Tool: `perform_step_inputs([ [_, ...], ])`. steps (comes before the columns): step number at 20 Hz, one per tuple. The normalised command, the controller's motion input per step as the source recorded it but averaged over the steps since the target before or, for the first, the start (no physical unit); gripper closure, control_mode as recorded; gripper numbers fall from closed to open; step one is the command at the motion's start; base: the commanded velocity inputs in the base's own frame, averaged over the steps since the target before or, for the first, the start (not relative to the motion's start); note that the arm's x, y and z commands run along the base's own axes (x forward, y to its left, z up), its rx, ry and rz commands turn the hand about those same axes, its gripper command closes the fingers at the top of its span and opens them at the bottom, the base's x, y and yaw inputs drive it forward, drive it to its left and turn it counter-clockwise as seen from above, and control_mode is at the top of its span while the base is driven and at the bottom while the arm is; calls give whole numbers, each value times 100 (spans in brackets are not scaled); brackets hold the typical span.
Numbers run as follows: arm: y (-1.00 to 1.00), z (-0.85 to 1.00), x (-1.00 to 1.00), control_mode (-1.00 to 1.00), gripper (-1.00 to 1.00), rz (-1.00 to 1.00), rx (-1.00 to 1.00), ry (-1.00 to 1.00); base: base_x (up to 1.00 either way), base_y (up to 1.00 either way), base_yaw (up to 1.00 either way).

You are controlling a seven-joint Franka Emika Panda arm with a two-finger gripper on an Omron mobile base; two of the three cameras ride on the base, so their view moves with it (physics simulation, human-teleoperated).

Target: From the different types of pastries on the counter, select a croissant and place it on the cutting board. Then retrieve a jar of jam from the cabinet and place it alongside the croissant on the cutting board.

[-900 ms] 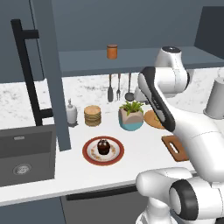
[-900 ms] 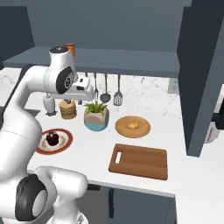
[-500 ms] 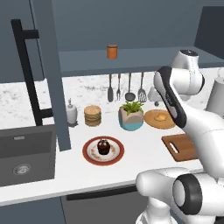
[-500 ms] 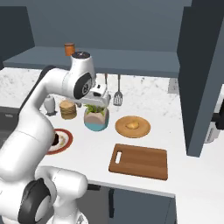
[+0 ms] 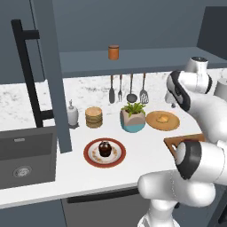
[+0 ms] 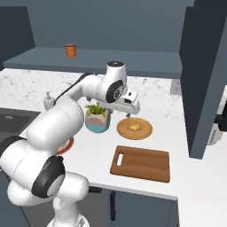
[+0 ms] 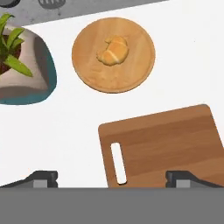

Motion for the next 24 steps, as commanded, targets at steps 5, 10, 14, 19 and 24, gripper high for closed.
perform_step_inputs([
  [5, -38, -29, 42, -100, -100, -7, -25, 12, 0, 0, 0],
  [10, 0, -58, 33, -100, -100, 2, 3, -19, 0, 0, 0],
  [14, 0, -95, 39, -100, -100, 21, 4, -37, 0, 0, 0],
  [19, -1, -42, 29, -100, -100, 6, -1, -11, 0, 0, 0],
  [24, -2, -1, 76, -100, -100, -5, -1, 0, 0, 0, 0],
])
